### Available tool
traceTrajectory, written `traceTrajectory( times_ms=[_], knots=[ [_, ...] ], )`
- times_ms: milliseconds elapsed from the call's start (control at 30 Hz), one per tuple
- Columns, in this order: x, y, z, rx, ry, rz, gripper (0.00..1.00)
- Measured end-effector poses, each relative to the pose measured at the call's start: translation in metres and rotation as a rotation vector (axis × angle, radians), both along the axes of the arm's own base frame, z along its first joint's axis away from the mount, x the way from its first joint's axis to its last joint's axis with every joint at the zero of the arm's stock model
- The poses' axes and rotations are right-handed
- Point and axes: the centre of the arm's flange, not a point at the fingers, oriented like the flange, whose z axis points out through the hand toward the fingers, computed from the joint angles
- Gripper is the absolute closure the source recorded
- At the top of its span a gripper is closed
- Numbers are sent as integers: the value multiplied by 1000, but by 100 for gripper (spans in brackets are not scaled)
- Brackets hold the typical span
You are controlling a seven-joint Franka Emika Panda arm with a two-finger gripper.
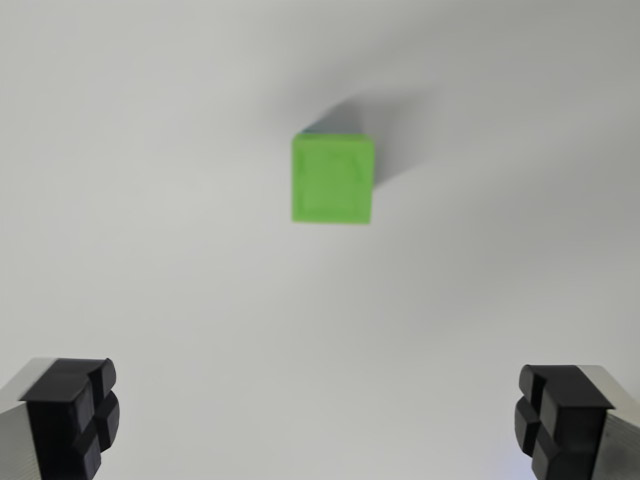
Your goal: Stack cube
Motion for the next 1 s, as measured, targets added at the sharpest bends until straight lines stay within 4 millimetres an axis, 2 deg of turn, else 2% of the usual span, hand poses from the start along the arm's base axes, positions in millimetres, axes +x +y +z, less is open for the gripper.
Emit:
traceTrajectory(
  times_ms=[433,1000],
  knots=[
    [0,0,23,0,0,0,0],
    [0,0,25,-1,2,0,0]
  ],
)
